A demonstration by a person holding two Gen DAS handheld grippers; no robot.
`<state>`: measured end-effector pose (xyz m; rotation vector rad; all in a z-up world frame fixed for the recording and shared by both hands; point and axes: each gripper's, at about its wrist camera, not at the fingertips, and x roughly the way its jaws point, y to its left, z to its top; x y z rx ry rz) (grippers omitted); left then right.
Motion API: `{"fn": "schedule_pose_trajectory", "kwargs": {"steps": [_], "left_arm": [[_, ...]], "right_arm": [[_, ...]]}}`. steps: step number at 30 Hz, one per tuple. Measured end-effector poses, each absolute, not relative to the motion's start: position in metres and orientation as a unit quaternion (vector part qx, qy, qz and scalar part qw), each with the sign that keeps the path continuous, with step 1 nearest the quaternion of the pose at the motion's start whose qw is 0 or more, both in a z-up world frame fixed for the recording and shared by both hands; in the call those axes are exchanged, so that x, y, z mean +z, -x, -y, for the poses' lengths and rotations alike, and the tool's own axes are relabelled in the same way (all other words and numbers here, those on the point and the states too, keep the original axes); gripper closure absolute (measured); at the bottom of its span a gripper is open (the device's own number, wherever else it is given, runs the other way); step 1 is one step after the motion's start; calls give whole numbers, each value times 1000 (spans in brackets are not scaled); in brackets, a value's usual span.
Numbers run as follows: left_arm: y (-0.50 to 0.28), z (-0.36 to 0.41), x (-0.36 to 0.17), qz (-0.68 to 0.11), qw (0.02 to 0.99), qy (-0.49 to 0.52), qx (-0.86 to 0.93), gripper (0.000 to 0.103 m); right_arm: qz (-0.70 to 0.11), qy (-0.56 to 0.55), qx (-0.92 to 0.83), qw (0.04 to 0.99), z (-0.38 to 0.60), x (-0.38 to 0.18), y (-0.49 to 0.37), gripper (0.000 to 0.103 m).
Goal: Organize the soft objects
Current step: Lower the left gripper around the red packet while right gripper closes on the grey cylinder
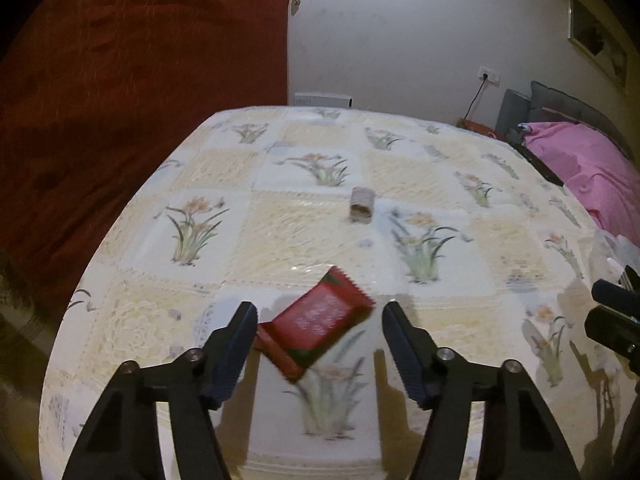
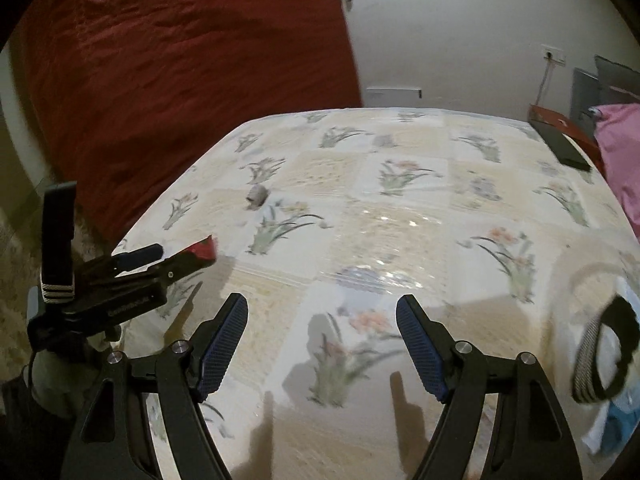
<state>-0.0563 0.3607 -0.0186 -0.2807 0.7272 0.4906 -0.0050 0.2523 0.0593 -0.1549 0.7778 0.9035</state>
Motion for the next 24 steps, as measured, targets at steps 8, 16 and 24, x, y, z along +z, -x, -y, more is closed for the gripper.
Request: {"fn": "schedule_pose_trajectory", "kwargs": {"steps": [8, 16, 24], "left_arm": [[52, -370, -27, -368, 893, 152, 209, 46], [50, -370, -29, -370, 895, 153, 198, 62], [54, -371, -29, -362, 896, 165, 196, 62]], "right_arm": [[-372, 98, 448, 807, -298, 53, -2, 25], [-374, 120, 462, 795, -343, 41, -15, 26], [-373, 132, 479, 783, -390, 34, -37, 37]]}}
